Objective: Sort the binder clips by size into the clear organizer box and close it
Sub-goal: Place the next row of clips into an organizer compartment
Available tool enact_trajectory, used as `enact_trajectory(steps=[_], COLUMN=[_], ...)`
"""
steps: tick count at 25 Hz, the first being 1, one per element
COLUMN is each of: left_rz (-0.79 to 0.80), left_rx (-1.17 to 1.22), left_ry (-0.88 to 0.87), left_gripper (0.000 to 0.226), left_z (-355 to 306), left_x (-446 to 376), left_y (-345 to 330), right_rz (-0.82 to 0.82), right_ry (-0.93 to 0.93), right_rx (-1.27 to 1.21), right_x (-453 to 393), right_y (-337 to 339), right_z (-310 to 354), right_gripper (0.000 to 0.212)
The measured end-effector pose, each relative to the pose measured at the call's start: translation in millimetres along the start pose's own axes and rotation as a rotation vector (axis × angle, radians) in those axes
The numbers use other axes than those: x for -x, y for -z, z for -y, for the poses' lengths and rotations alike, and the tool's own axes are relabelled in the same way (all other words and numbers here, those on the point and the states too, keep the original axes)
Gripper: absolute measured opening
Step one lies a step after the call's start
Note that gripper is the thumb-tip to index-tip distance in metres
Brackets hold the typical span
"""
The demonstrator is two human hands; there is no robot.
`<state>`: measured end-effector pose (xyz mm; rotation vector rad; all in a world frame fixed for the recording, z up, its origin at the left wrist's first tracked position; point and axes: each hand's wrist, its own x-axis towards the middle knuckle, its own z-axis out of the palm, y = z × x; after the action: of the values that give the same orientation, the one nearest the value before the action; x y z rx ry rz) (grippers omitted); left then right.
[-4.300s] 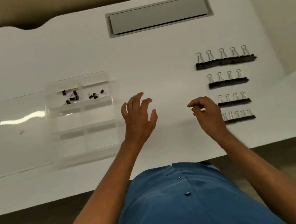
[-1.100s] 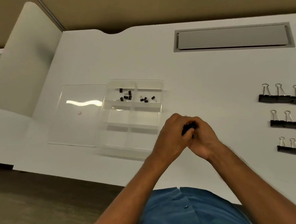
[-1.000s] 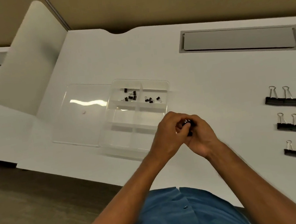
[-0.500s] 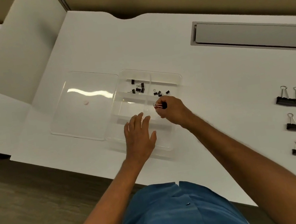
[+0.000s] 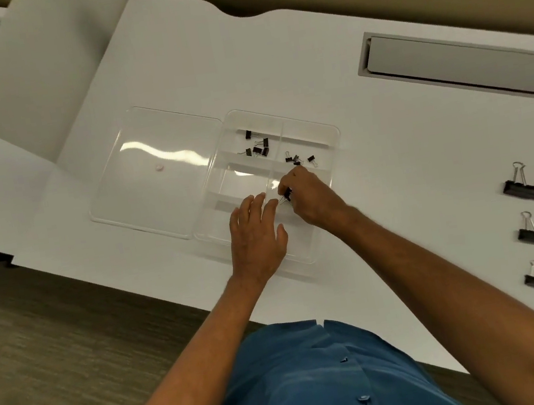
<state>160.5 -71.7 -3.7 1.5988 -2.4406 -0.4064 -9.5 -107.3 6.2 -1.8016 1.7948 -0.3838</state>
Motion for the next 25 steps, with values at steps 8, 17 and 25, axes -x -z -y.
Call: enact_trajectory(steps=[8,17,25], left_rz=[-0.107,0.017,0.357], left_rx=[0.021,0.272,0.271], left_ry=[-0.040,-0.413,-0.640], left_gripper=[0.047,0.032,0.033], left_z=[-23.5,-201.4,-351.7], left_x=[-1.6,14.3,62.3], left_y=[5.2,-32.8,-97.2], right_rz=[-0.380,-0.561,-0.633], right_ry=[0.007,-0.395,-0.604], right_rx=[-0.223,-0.258,-0.124], right_x=[81.7,275.0,405.7], right_y=[59.9,83.2,90.7], right_z=[-28.7,-151.1,-263.0], right_gripper=[0.024,0.026,0.022])
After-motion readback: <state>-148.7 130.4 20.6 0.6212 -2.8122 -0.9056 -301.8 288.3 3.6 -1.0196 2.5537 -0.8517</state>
